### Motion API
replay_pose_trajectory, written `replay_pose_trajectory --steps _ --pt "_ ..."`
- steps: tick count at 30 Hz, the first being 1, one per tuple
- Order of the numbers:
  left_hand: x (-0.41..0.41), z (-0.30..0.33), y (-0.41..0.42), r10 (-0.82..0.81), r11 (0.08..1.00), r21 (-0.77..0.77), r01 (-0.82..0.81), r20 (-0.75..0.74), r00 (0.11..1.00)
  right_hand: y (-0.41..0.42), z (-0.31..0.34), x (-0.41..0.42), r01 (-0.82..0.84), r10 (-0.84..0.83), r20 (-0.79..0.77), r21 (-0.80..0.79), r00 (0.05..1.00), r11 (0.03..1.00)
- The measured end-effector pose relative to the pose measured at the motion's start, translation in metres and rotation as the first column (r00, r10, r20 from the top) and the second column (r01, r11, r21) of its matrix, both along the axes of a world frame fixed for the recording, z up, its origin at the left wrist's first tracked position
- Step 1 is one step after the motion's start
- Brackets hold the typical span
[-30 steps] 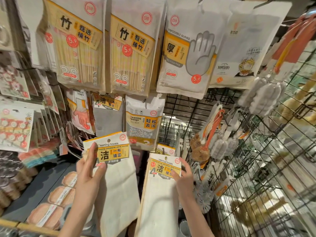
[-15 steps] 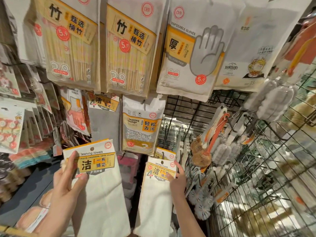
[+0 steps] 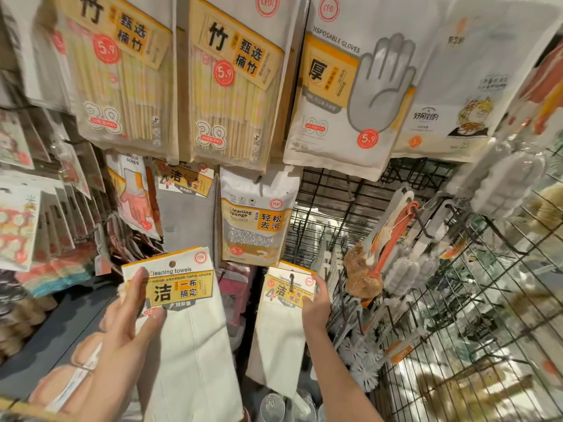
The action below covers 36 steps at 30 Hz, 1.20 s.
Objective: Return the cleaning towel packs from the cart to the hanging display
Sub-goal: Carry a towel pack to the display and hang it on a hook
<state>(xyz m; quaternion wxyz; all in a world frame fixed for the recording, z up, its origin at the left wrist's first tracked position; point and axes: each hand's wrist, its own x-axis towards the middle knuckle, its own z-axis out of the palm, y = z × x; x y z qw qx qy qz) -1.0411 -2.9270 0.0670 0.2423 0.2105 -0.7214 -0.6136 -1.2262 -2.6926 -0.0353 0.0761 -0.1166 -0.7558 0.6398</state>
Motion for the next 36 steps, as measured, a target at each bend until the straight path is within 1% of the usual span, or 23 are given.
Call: replay_pose_trajectory --steps 6,8,13,17,20,22,25,27,29,31,33,36 --pt "-0.001 -0.001 0.005 -0.046 0.999 -0.011 0.047 0.023 0.999 0.007 0.001 -0.016 0.024 -0.025 0.038 0.038 0.999 0.999" --pt "0.004 0.0 0.002 -0.052 0.998 -0.019 0.052 0.013 0.999 0.006 0.003 -0.016 0.0 -0.002 0.032 0.053 0.999 0.999" --pt "0.009 0.002 -0.003 -0.061 0.997 -0.056 0.061 0.003 0.998 -0.002 0.008 -0.015 -0.081 0.08 0.047 0.013 0.996 0.997" --pt "0.007 0.005 0.001 -0.064 0.997 -0.036 0.064 -0.015 0.998 0.001 0.011 -0.014 -0.072 0.075 0.09 -0.044 0.993 0.996" --pt "0.009 0.006 0.003 -0.057 0.998 -0.005 0.057 -0.032 0.998 0.002 0.024 -0.005 -0.06 0.064 0.078 -0.052 0.995 0.997" --pt "0.013 0.007 0.004 -0.058 0.998 0.014 0.058 -0.032 0.998 -0.002 0.039 0.007 -0.088 0.091 0.038 -0.084 0.995 0.993" --pt "0.017 0.009 0.007 -0.061 0.998 0.029 0.063 -0.053 0.997 -0.015 0.068 0.034 -0.181 0.177 -0.037 -0.156 0.983 0.971" --pt "0.02 0.009 0.01 -0.056 0.998 0.023 0.058 -0.065 0.996 -0.026 0.089 0.053 -0.286 0.28 -0.063 -0.16 0.958 0.945" --pt "0.023 0.009 0.013 -0.055 0.998 0.017 0.057 -0.074 0.996 -0.039 0.109 0.072 -0.413 0.407 -0.072 -0.165 0.911 0.896" --pt "0.027 0.01 0.016 -0.06 0.998 0.009 0.061 -0.087 0.994 -0.051 0.126 0.088 -0.532 0.526 -0.078 -0.13 0.847 0.837" --pt "0.031 0.01 0.019 -0.068 0.998 0.001 0.069 -0.098 0.993 -0.061 0.138 0.103 -0.615 0.61 -0.076 -0.088 0.788 0.784" --pt "0.035 0.011 0.024 -0.076 0.997 -0.011 0.075 -0.116 0.99 -0.07 0.147 0.119 -0.657 0.653 -0.081 -0.037 0.753 0.753"
